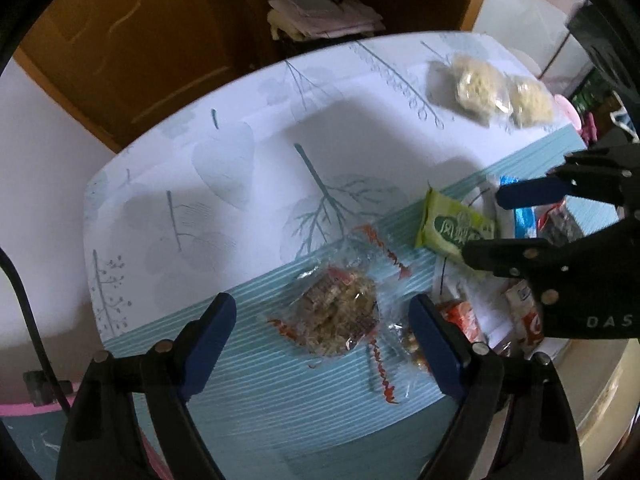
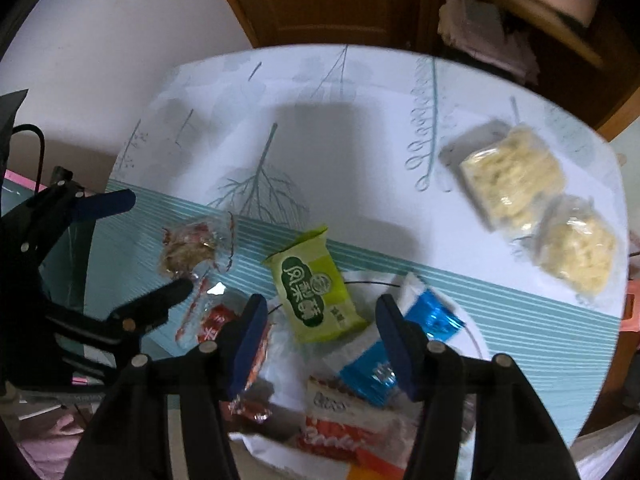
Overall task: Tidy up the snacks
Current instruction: 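Grasp the clear nut packet with the left gripper while the right grasps the green-wrapped pack, then carry both packs over the tray and release them inside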
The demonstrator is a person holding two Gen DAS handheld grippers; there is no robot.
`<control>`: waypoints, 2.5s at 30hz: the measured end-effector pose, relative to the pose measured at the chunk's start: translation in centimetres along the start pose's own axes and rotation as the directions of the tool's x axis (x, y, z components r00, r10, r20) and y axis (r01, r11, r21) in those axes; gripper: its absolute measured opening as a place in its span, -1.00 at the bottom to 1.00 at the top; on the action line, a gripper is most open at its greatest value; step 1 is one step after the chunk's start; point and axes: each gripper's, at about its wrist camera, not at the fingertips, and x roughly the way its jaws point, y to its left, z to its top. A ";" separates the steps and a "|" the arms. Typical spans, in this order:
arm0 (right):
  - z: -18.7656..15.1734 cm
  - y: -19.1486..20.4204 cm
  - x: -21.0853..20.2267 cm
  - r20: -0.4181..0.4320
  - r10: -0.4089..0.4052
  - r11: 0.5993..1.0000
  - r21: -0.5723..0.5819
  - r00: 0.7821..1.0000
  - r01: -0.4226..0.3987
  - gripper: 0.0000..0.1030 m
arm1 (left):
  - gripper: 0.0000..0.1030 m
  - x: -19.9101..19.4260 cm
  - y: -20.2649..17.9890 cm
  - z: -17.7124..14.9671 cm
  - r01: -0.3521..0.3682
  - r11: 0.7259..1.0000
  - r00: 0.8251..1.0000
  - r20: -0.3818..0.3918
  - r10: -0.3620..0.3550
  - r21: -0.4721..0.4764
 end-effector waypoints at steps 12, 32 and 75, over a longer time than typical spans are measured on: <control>0.8 1.7 3.2 -0.045 -0.071 0.995 -0.074 0.996 0.067 -0.23 | 0.66 3.4 0.0 0.2 -0.002 1.000 0.997 -0.073 0.002 0.002; -1.9 -1.2 -2.5 0.078 -0.008 0.999 0.048 0.997 0.004 -0.28 | -0.40 -0.4 2.3 -0.6 -0.023 0.969 1.000 0.012 0.027 -0.244; -29.1 2.6 -22.0 0.304 0.162 0.980 0.064 0.939 -0.190 -0.27 | -0.40 -24.9 -19.0 -19.9 0.055 0.949 0.963 0.267 0.032 -0.309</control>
